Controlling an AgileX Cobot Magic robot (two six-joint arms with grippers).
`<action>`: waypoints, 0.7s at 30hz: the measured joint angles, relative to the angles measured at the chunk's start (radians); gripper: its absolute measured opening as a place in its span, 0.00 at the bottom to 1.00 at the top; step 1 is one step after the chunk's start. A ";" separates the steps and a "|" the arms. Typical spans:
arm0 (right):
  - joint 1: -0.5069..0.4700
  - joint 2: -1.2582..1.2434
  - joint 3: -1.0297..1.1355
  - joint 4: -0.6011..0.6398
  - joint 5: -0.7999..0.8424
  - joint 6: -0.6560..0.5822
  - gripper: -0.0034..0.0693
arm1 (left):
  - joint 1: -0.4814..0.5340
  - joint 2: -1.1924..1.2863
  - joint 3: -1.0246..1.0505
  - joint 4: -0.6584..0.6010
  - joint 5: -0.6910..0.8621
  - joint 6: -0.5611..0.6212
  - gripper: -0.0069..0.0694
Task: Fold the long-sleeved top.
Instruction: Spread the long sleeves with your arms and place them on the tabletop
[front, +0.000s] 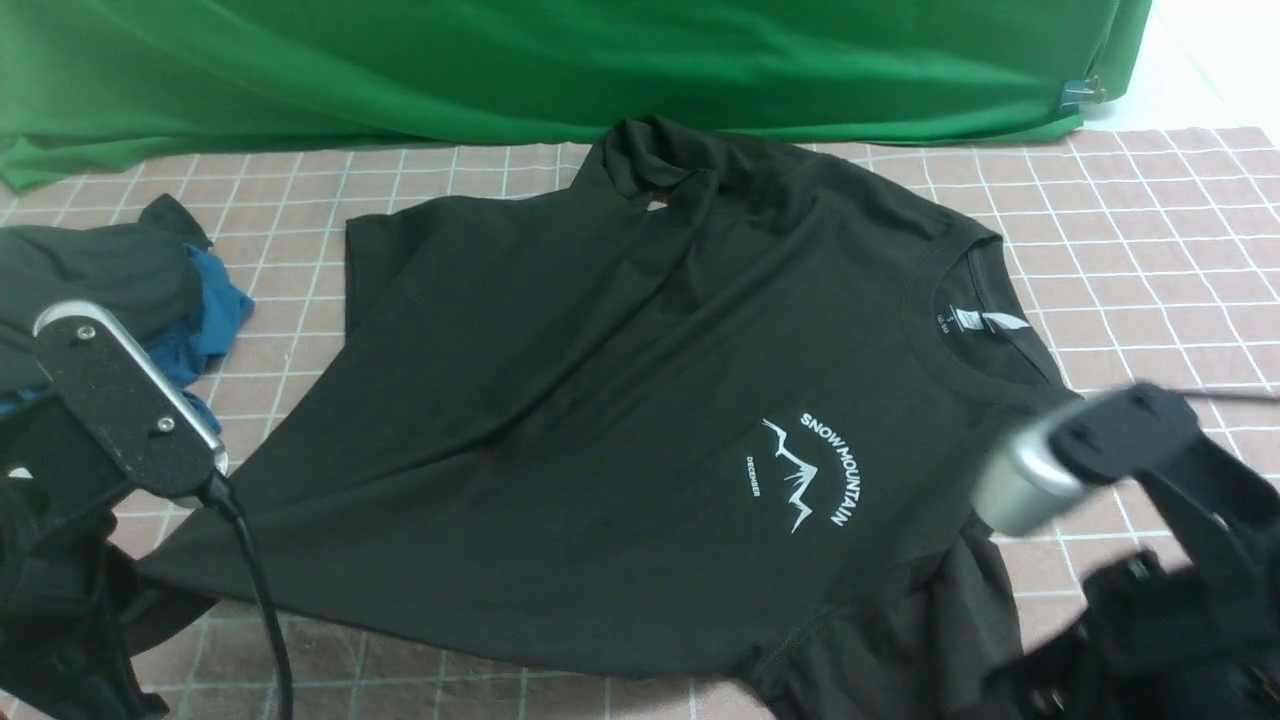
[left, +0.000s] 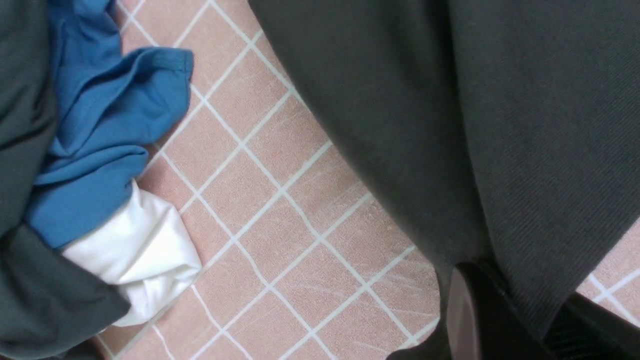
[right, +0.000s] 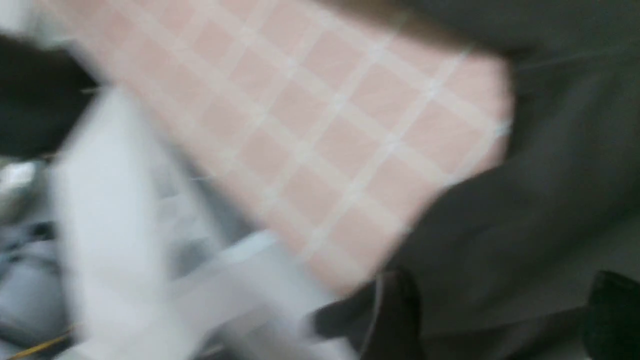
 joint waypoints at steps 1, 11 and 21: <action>-0.003 0.027 -0.013 -0.106 -0.008 0.065 0.75 | 0.000 0.000 0.000 0.000 0.006 0.000 0.13; -0.265 0.311 -0.021 -0.338 -0.152 0.277 0.75 | 0.000 -0.006 0.000 -0.023 0.010 0.000 0.13; -0.297 0.603 -0.037 -0.314 -0.357 0.221 0.66 | 0.000 -0.009 0.001 -0.035 0.010 0.000 0.13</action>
